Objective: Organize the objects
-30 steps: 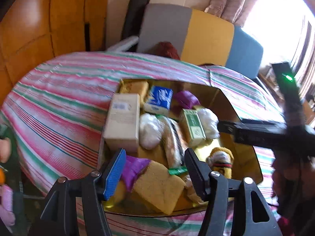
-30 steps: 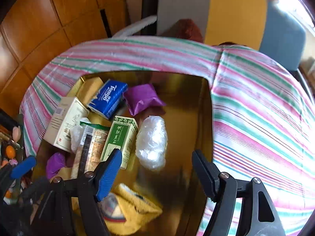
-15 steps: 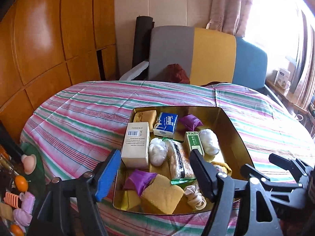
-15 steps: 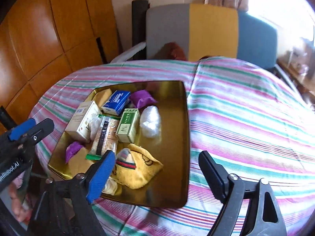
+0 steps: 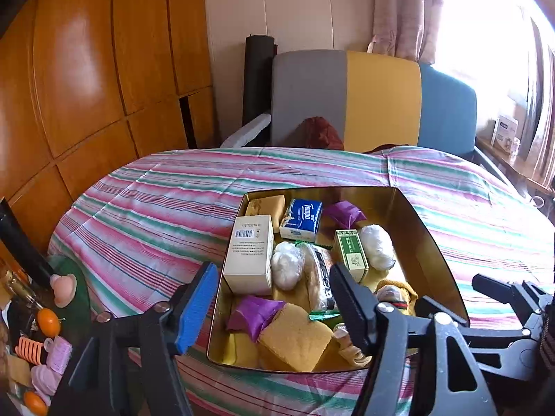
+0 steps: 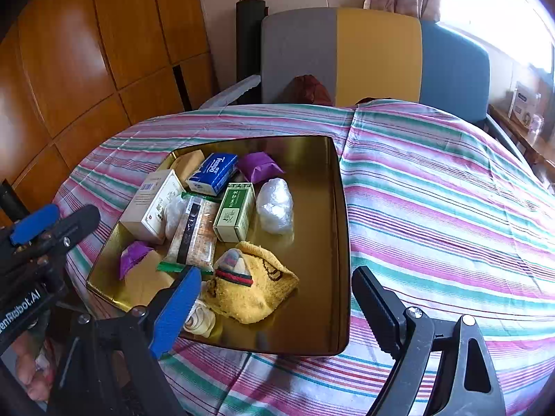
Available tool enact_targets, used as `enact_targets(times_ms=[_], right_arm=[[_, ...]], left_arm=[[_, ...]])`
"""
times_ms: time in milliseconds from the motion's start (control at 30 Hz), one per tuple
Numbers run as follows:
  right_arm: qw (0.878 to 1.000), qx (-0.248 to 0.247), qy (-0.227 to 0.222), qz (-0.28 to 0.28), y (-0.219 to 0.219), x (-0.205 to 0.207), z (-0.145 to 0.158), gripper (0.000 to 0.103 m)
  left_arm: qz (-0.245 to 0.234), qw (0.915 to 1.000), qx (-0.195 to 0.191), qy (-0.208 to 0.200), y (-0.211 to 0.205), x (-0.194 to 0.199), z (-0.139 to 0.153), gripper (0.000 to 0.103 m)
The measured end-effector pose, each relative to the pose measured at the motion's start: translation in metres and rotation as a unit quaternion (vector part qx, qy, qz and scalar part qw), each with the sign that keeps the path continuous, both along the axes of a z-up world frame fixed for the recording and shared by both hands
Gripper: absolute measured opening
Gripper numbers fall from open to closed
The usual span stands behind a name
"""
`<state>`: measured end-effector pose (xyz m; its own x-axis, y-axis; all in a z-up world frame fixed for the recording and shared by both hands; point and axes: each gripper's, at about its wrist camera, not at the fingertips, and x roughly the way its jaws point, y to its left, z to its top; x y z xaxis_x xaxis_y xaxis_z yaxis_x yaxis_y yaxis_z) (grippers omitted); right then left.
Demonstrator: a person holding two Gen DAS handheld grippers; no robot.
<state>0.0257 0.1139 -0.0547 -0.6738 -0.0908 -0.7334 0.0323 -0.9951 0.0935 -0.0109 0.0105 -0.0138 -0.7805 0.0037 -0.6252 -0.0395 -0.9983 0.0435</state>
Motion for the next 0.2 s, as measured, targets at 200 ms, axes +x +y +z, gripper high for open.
enact_targets(times_ms=[200], right_arm=[[1.0, 0.002, 0.002, 0.003, -0.0052, -0.0007, 0.0012, 0.089]], left_arm=[[0.0, 0.9998, 0.013, -0.017, -0.0051, -0.0051, -0.0017, 0.067]])
